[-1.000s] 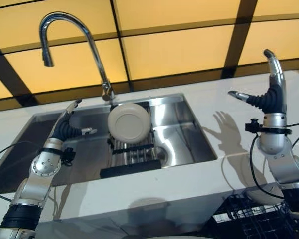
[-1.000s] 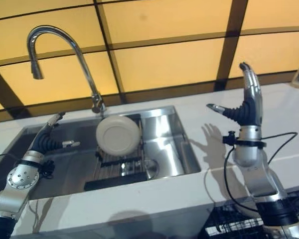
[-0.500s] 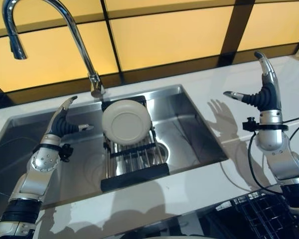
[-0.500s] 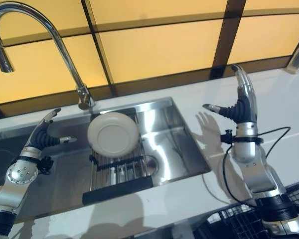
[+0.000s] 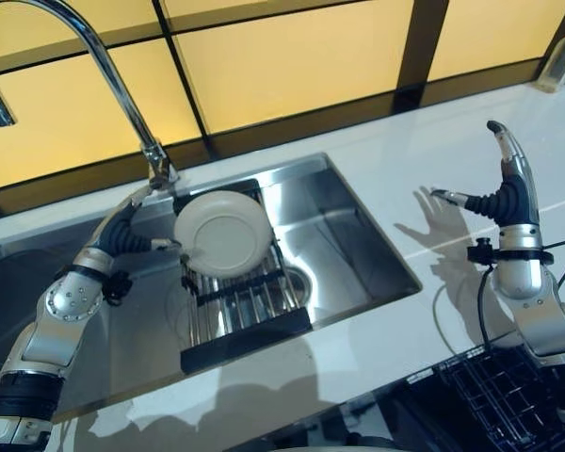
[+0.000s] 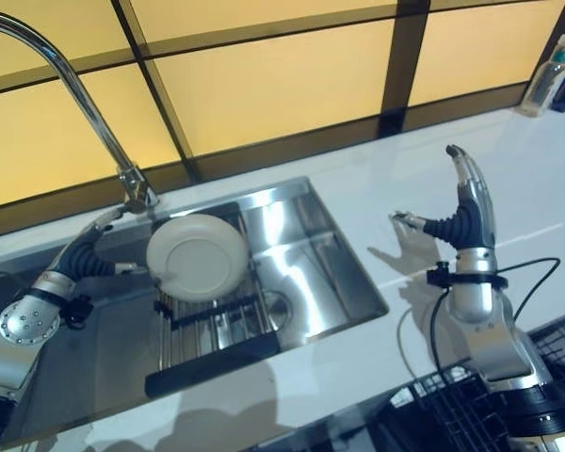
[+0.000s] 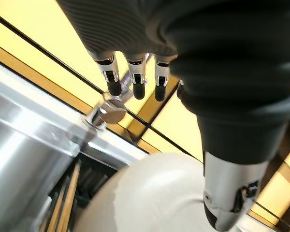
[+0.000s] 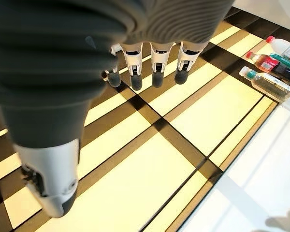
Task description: Pick up plates and place into dishwasher.
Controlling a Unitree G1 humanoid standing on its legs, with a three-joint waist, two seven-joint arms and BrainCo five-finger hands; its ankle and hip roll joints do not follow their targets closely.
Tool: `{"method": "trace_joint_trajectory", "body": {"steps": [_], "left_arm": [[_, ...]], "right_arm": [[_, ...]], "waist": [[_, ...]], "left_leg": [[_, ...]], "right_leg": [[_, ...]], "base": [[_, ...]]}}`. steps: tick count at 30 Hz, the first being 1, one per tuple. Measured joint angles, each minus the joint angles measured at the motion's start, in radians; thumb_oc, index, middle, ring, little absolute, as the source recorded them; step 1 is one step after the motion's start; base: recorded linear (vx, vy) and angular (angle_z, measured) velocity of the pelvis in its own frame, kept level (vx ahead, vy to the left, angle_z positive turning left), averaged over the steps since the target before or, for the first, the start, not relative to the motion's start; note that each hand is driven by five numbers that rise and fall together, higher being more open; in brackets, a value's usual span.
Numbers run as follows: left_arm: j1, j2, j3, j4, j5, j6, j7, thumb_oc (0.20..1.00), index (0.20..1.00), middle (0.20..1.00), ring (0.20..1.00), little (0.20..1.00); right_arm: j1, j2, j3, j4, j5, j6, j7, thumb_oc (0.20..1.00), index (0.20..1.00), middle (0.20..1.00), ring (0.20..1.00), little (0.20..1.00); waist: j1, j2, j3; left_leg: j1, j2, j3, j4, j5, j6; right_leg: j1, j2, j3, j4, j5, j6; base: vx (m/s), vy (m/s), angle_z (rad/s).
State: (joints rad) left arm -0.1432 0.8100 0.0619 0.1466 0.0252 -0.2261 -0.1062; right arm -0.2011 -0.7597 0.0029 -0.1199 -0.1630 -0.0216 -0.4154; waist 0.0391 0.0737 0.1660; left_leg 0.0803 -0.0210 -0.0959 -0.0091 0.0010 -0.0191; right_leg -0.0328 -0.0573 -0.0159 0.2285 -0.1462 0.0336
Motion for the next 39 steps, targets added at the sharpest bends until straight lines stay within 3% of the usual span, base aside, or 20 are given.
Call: {"method": "trace_joint_trajectory", "body": {"steps": [10,18,23,27,30,39], "left_arm": [[-0.059,0.023,-0.092,0.006,-0.021,0.045,-0.065,1.0,1.0,1.0,1.0,1.0],[-0.058,0.012,-0.102,0.124,-0.047,0.066,-0.067,1.0,1.0,1.0,1.0,1.0],[-0.06,0.01,-0.144,0.195,0.007,0.085,-0.017,1.0,1.0,1.0,1.0,1.0],[-0.106,0.015,-0.186,0.29,0.149,0.116,0.056,1.0,1.0,1.0,1.0,1.0],[-0.118,0.036,-0.209,0.34,0.23,0.149,0.121,1.0,1.0,1.0,1.0,1.0],[-0.196,0.046,-0.244,0.359,0.237,0.182,0.185,1.0,1.0,1.0,1.0,1.0]], "right_arm": [[0.012,-0.01,-0.01,0.009,0.009,0.001,0.047,1.0,1.0,1.0,1.0,1.0],[0.038,-0.048,-0.037,0.01,0.019,0.0,0.08,1.0,1.0,1.0,1.0,1.0],[0.045,-0.099,-0.037,0.011,0.02,-0.001,0.114,1.0,1.0,1.0,1.0,1.0],[0.042,-0.166,-0.036,0.012,0.034,0.0,0.129,1.0,1.0,1.0,1.0,1.0],[0.036,-0.208,-0.036,0.013,0.047,0.0,0.129,1.0,1.0,1.0,1.0,1.0],[-0.044,-0.226,-0.021,0.02,0.058,0.008,0.137,1.0,1.0,1.0,1.0,1.0]], "waist": [[-0.059,0.043,-0.006],[-0.108,0.078,0.006],[-0.108,0.105,0.026],[-0.111,0.128,0.055],[-0.139,0.134,0.081],[-0.154,0.138,0.175]], "left_leg": [[0.013,-0.003,0.016,-0.002,0.002,0.002],[0.031,-0.001,0.045,-0.014,0.004,0.006],[0.032,-0.013,0.072,-0.014,0.005,0.012],[0.019,-0.024,0.098,-0.011,0.007,0.016],[-0.027,-0.032,0.109,0.011,0.01,0.012],[-0.078,-0.048,0.137,0.036,0.006,0.015]], "right_leg": [[-0.001,-0.001,0.02,0.012,0.0,0.003],[-0.008,0.005,0.043,0.029,0.0,0.004],[-0.043,-0.006,0.064,0.076,-0.012,0.01],[-0.086,-0.025,0.063,0.117,-0.019,0.016],[-0.135,-0.032,0.067,0.14,-0.02,0.019],[-0.201,-0.036,0.092,0.181,-0.021,0.02]], "base": [[0.06,0.039,-0.05],[0.09,0.08,-0.1],[0.09,0.184,-0.17],[0.01,0.131,-0.19],[-0.05,0.091,-0.07],[0.03,0.097,-0.07]]}}
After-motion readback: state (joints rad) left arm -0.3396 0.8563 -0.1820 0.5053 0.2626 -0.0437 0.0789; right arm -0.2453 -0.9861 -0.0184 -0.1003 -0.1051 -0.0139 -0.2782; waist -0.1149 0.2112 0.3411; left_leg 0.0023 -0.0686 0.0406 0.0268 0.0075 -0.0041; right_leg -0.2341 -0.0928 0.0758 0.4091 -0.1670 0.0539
